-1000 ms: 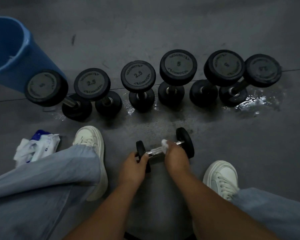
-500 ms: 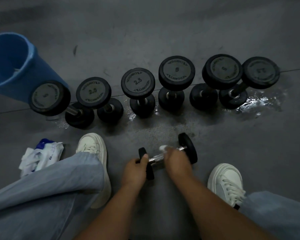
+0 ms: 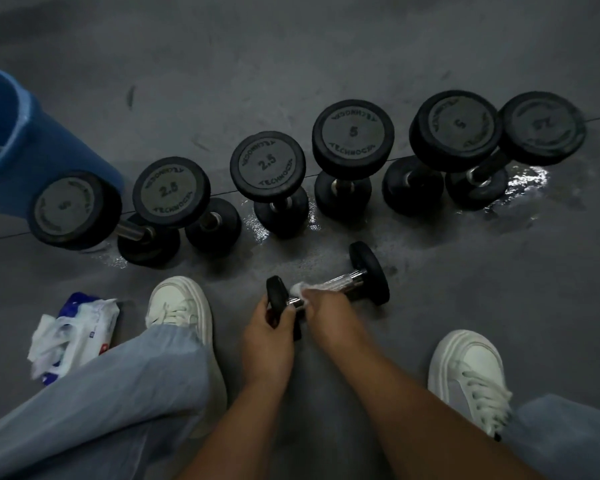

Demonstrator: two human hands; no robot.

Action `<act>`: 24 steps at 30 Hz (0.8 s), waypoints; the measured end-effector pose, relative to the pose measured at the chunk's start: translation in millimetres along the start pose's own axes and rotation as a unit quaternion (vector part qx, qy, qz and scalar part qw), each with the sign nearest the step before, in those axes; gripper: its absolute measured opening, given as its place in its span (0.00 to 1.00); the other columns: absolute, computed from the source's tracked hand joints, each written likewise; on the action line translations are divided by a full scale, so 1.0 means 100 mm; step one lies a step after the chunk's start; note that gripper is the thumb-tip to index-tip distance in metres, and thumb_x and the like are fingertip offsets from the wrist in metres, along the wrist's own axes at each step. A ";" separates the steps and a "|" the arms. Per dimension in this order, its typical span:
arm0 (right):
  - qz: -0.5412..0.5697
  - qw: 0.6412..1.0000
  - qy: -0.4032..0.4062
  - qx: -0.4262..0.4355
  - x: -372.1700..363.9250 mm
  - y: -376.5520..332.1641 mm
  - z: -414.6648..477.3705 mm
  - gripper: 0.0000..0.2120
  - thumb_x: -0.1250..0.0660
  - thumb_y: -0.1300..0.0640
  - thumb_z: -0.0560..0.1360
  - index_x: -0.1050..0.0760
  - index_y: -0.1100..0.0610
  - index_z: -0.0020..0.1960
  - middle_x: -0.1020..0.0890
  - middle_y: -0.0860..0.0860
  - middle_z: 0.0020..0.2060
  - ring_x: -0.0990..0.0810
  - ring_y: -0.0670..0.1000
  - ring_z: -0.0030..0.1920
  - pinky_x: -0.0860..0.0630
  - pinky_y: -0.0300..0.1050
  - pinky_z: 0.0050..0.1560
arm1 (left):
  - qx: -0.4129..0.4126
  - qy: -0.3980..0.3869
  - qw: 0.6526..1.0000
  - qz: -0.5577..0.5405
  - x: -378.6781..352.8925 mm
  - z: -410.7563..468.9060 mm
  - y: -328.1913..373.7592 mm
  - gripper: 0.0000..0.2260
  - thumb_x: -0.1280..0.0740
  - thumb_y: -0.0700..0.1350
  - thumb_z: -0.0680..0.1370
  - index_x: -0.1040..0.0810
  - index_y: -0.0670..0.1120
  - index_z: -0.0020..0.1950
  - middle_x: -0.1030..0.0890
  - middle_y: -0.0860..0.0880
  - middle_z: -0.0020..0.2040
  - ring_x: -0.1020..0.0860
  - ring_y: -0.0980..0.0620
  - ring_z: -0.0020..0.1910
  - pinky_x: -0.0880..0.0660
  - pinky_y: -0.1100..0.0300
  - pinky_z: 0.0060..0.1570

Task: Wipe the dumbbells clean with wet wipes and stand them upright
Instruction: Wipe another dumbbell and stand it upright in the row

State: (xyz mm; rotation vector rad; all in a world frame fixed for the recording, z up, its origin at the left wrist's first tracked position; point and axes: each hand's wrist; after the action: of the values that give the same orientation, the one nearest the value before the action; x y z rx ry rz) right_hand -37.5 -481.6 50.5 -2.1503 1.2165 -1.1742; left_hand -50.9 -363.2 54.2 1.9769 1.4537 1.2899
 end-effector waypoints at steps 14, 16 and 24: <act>0.018 0.983 0.178 -0.050 0.15 0.09 0.37 0.17 0.44 0.61 0.79 0.24 0.48 0.63 0.21 0.50 0.60 0.23 0.47 0.57 0.34 0.31 0.56 | 0.008 0.014 0.999 -0.041 -0.01 0.36 0.12 0.10 0.30 0.45 0.78 0.19 0.52 0.59 0.16 0.57 0.47 0.19 0.60 0.48 0.26 0.64 0.47; -0.020 0.996 0.083 -0.005 0.05 0.02 0.37 0.17 0.44 0.61 0.80 0.23 0.50 0.63 0.23 0.52 0.64 0.26 0.49 0.64 0.37 0.32 0.62 | 0.005 0.018 0.999 -0.040 -0.02 0.35 0.10 0.12 0.31 0.45 0.78 0.20 0.53 0.62 0.16 0.57 0.50 0.19 0.59 0.50 0.25 0.62 0.50; -0.046 0.988 0.143 -0.037 0.11 -0.03 0.45 0.17 0.43 0.61 0.79 0.24 0.51 0.63 0.21 0.51 0.61 0.22 0.53 0.61 0.30 0.39 0.61 | 0.003 0.015 1.000 -0.006 0.02 0.56 0.22 0.07 0.31 0.47 0.78 0.19 0.51 0.55 0.16 0.53 0.47 0.18 0.55 0.48 0.25 0.59 0.50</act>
State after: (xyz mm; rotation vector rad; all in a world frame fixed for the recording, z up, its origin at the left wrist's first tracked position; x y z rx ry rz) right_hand 3.7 -491.8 32.2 -2.1669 1.3067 -1.5424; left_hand 7.6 -358.3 42.1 1.9572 1.4820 1.3172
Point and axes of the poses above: each hand's wrist, its own z-axis towards the middle knuckle, its own x-axis out of the back of the hand, y = z × x
